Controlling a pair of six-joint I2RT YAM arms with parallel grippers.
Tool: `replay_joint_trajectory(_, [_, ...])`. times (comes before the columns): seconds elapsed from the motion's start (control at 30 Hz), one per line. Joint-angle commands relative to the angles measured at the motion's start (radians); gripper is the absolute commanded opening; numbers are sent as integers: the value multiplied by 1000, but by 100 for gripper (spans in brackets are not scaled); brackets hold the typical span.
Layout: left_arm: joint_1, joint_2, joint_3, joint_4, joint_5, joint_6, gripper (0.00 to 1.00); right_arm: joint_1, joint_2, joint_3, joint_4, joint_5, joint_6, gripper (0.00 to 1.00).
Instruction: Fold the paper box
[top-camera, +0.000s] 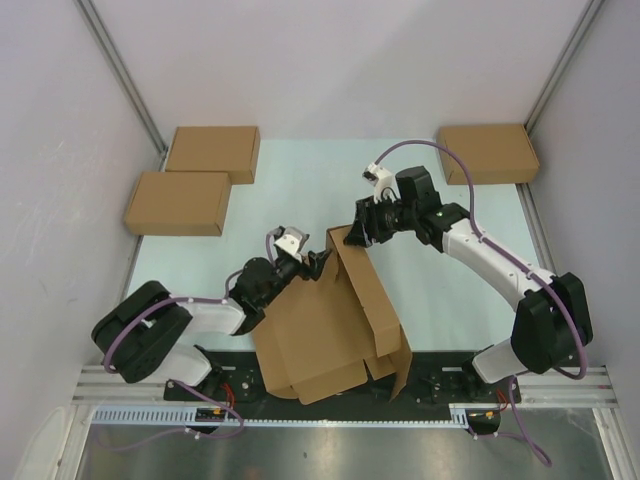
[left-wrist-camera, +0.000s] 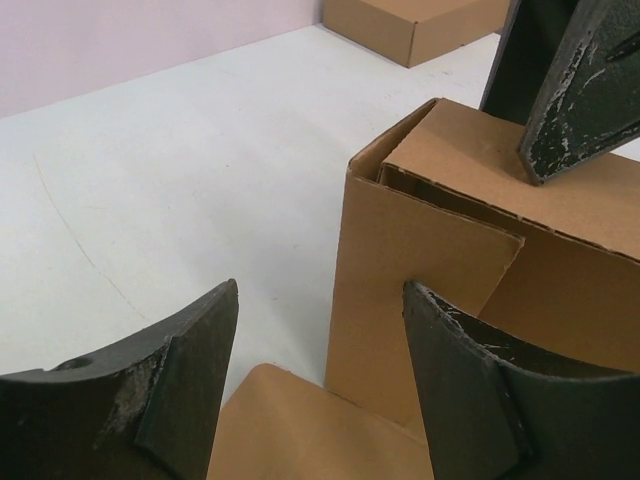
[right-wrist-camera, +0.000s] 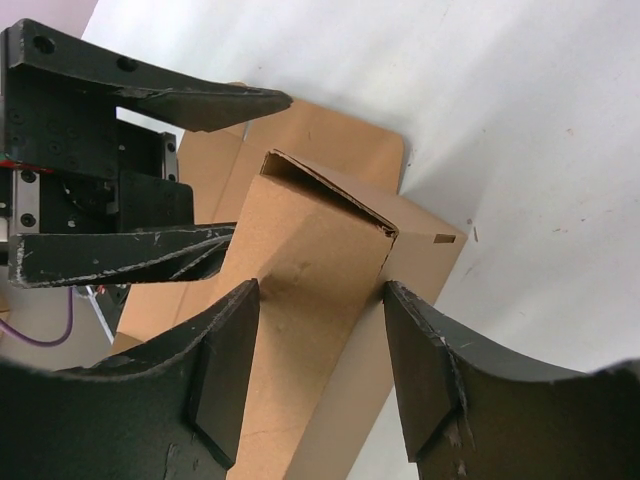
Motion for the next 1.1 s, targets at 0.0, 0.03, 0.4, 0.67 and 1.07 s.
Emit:
replay_joint_trajectory(0.0, [7,34,55,43,65,30,72,6,15,11,-5,-55,18,58])
replay_joint_trajectory(0.03, [8,46,64,43,65,30,72,6,18,11,-4,-56,16,58])
replay_joint_trajectory(0.4, [7,116,98,80,104,30,72,18,26,13,-16,-42,11,58])
replay_joint_trajectory(0.67, [7,176,133,146,76,27,69,35,44,30,-42,-41,1,58])
replay_joint_trajectory(1.07, [7,247,127,284,87,15,16,18,46,34,-48,-50,4,58])
